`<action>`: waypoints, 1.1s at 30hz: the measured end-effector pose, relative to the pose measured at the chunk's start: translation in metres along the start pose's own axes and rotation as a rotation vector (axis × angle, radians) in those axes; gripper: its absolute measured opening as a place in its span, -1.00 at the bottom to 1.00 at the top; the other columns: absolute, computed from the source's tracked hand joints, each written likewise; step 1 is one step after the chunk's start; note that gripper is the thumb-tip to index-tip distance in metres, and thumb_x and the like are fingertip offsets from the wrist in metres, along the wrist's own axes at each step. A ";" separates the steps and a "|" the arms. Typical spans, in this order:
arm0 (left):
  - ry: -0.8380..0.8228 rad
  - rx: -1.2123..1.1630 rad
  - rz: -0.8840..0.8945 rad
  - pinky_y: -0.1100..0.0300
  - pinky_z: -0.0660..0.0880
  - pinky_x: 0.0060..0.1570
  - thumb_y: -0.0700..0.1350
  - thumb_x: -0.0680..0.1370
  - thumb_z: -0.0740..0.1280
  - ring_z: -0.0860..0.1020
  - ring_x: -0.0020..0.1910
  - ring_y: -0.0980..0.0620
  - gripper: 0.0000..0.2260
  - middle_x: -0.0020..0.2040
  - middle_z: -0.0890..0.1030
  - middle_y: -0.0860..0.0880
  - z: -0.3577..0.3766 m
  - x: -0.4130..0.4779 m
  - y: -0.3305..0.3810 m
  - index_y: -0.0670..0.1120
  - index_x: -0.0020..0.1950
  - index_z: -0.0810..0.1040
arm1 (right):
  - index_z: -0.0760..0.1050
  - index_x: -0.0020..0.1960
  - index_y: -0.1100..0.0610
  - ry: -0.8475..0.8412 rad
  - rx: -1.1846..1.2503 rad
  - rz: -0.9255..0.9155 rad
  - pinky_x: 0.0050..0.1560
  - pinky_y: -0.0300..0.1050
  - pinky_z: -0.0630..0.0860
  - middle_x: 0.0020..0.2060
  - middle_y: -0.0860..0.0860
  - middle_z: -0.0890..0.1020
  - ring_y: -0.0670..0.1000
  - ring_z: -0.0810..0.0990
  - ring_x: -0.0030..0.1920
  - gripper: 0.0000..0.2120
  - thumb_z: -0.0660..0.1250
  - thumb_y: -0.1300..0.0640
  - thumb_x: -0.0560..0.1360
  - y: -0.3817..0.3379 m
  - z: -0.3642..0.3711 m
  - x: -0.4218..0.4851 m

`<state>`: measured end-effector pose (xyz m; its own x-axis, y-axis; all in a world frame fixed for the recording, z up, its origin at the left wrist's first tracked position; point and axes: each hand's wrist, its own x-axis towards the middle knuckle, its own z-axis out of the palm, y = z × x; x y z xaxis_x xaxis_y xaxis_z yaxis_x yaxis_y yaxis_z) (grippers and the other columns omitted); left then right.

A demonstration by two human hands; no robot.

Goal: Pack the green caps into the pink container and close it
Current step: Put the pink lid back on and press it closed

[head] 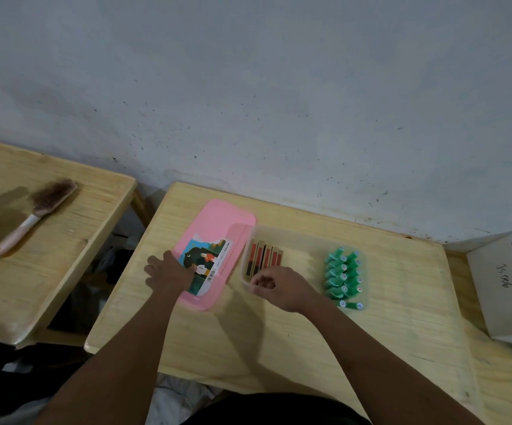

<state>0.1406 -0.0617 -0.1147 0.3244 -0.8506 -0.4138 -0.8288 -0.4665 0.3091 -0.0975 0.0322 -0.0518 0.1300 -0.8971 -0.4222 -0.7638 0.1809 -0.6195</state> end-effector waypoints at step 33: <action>0.420 -0.134 0.615 -0.07 0.42 0.10 0.01 0.62 0.03 0.52 -0.12 -0.15 -0.72 -0.13 0.52 -0.11 -0.113 -0.038 0.043 -0.06 0.02 0.49 | 0.49 0.28 -0.06 0.714 0.218 -0.020 0.08 0.00 0.57 0.14 -0.09 0.52 -0.14 0.54 0.03 -0.70 0.25 -0.11 0.58 0.004 -0.048 -0.016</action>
<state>0.1443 -0.0771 0.0112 -0.0100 -0.9756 0.2192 -0.8628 0.1193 0.4913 -0.1324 0.0279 -0.0158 -0.3563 -0.9312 0.0770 -0.6133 0.1709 -0.7711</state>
